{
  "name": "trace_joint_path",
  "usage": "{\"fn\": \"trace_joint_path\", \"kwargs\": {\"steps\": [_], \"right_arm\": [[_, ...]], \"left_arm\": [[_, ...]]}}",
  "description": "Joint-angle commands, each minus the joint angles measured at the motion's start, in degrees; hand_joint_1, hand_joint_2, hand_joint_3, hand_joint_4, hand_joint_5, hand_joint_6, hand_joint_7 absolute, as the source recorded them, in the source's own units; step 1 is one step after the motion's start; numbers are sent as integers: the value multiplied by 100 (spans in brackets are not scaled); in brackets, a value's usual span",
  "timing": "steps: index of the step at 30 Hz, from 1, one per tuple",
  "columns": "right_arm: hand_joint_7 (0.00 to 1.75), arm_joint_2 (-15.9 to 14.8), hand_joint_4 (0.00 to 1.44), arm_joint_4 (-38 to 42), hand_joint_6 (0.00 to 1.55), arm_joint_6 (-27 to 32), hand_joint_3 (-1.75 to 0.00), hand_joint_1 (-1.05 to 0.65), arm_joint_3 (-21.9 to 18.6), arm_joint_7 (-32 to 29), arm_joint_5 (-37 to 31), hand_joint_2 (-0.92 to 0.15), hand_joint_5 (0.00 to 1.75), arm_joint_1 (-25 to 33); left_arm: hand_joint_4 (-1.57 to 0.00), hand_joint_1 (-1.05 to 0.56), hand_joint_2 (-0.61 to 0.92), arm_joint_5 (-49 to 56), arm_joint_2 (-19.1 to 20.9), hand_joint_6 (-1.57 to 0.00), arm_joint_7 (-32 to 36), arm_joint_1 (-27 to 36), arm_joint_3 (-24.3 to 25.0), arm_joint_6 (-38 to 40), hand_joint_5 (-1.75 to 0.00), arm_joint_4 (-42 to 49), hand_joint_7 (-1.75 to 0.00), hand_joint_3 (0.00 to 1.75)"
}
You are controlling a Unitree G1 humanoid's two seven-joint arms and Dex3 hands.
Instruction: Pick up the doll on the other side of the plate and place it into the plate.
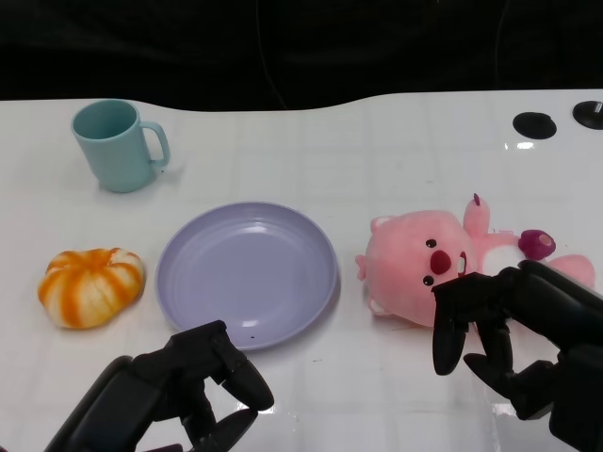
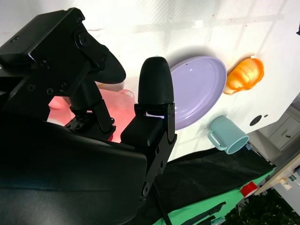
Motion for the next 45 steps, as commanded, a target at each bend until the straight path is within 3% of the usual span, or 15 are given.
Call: {"fn": "trace_joint_path", "kwargs": {"steps": [1, 21, 24, 29, 31, 36, 39, 45], "right_arm": [[130, -89, 80, -80, 80, 18, -135, -1, -65, 24, 54, -30, 170, 47], [129, -39, 80, -3, 79, 61, -134, 0, -42, -24, 9, -32, 172, -13], [119, 28, 80, 3, 78, 69, -128, 1, -98, -113, 43, -35, 159, -21], [83, 80, 76, -21, 74, 157, -90, -3, -223, -325, -20, -52, 112, -65], [73, 56, 74, -59, 74, 269, -82, -5, -232, -401, -138, -55, 105, -94], [21, -136, 45, -251, 50, 1031, -23, -32, -132, -393, -879, -84, 65, -284], [8, -226, 30, -350, 38, 1405, -13, -45, -78, -326, -1254, -91, 51, -384], [0, -363, 13, -443, 25, 1788, -5, -59, 35, -406, -2150, -91, 42, -526]], "left_arm": [[-66, -40, 92, 26, 33, -54, -36, 38, 30, -32, -169, -89, -146, 50], [-65, -40, 92, 7, 66, -54, -74, 27, 97, -34, -169, -49, -144, 50], [-65, -40, 92, 10, 64, -54, -74, 15, 94, -16, -169, -54, -144, 50], [-64, -40, 92, -15, 60, -54, -80, 32, 103, -44, -169, -52, -144, 50], [-65, -40, 92, -6, 70, -54, -83, 39, 110, -55, -169, -54, -143, 50], [-65, -40, 92, -31, 67, -54, -85, 50, 141, -77, -169, -38, -143, 50], [-65, -40, 92, -45, 78, -54, -100, 58, 160, -140, -169, -9, -142, 50], [-64, -40, 92, -45, 102, -54, -125, 38, 183, -60, -168, -35, -142, 50]]}}
